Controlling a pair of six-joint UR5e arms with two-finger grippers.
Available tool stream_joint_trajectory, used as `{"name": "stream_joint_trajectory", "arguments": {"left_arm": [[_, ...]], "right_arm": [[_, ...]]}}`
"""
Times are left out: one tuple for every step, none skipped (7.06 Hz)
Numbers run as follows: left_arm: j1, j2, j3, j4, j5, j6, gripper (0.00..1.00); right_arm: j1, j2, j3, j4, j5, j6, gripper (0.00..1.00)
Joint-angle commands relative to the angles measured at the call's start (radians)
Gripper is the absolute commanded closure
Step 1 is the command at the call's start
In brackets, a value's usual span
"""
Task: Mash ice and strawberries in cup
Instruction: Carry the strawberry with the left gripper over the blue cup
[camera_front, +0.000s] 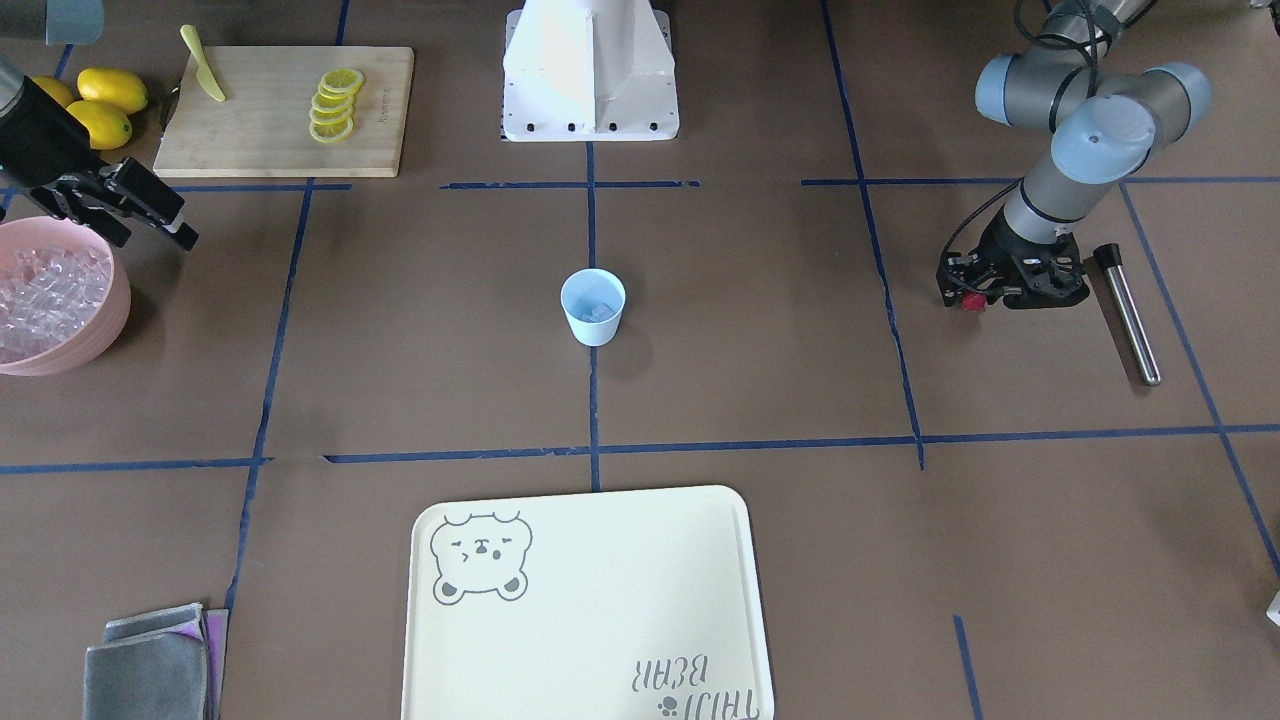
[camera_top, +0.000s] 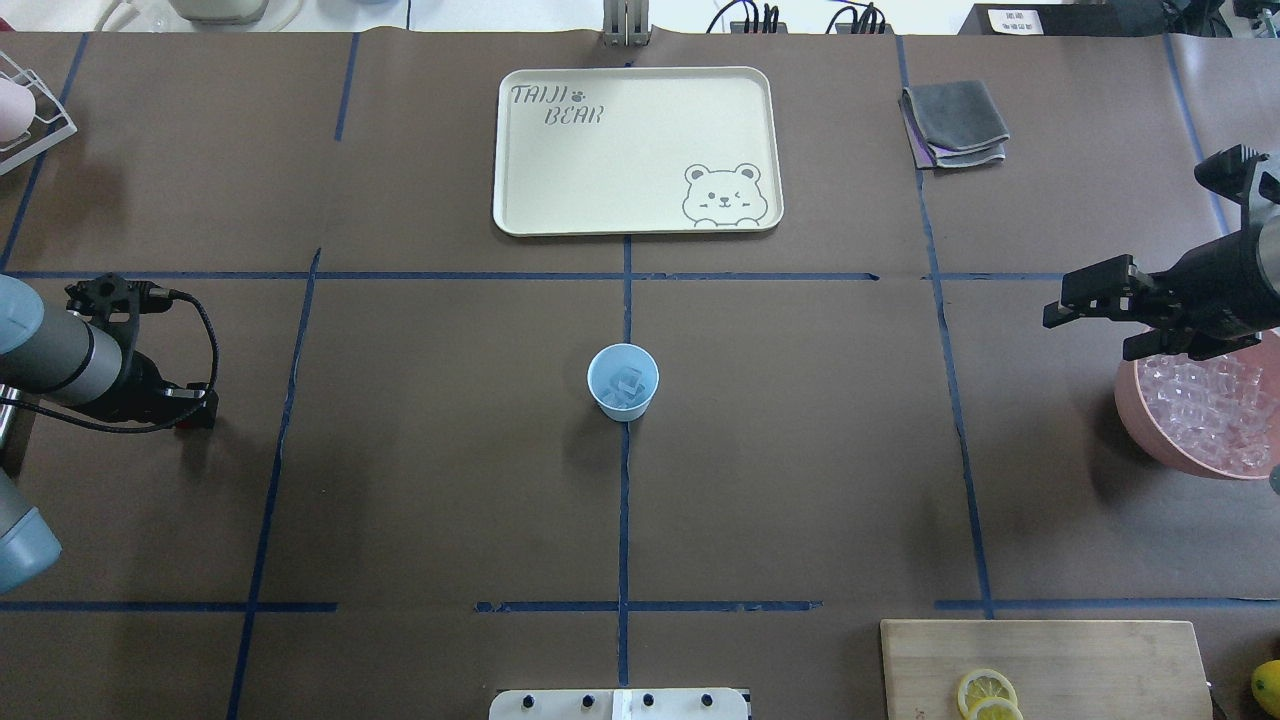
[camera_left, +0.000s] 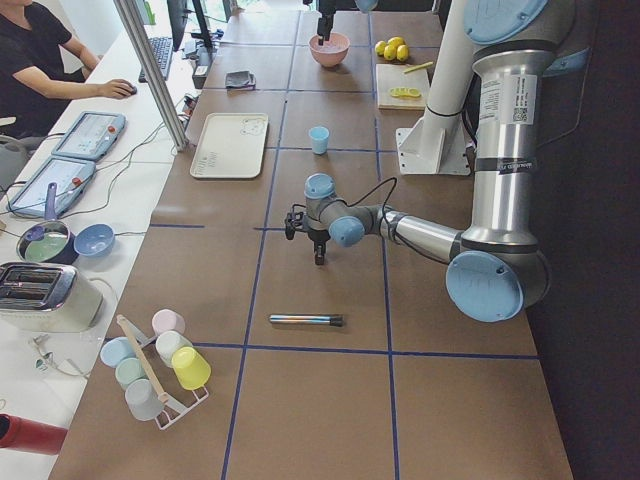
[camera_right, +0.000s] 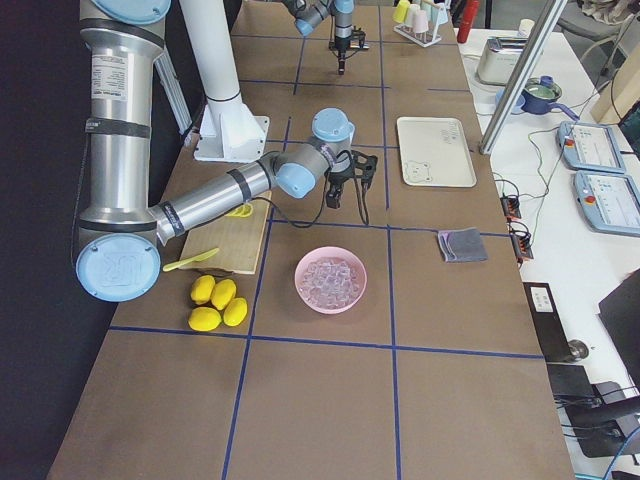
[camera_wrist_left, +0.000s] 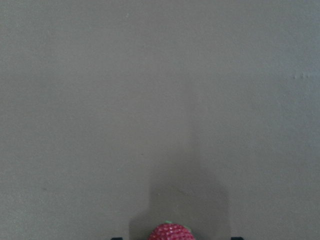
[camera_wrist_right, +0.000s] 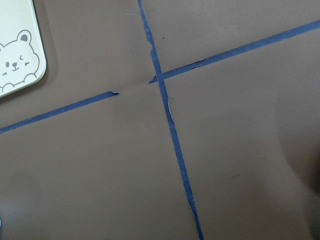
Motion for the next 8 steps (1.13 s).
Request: {"name": "stream_joint_trajectory", "arguments": {"left_arm": [[-0.004,-0.001,-0.034,0.0,-0.003,-0.008,1.0],[-0.004,-0.002,-0.09,0.002,-0.007,-0.026,1.0],[0.0,-0.025,-0.138,0.003,-0.012,-0.11,1.0],[0.008,-0.071,-0.187,0.0,-0.03,-0.161,1.0],[0.011,-0.18,-0.189,0.005,-0.065,-0.224,1.0],[0.089,-0.311,-0.174,0.009,-0.058,-0.4,1.0],[0.229,-0.435,-0.146,0.058,0.006,-0.458,1.0],[0.273,-0.57,-0.12,0.198,0.126,-0.489,1.0]], "right_arm": [[-0.001,0.003,-0.002,0.0,0.0,0.003,0.0],[-0.001,0.003,-0.003,0.0,0.0,0.005,0.0],[-0.001,0.003,0.0,0.001,-0.002,0.006,0.0],[-0.001,0.005,-0.006,0.0,-0.002,0.005,0.0],[-0.001,0.005,-0.011,0.001,-0.002,0.0,0.0],[-0.001,0.005,-0.009,0.0,-0.002,0.002,0.0],[-0.001,0.005,-0.012,0.0,-0.002,0.002,0.0],[-0.002,0.007,-0.02,0.001,-0.003,-0.003,0.0]]}}
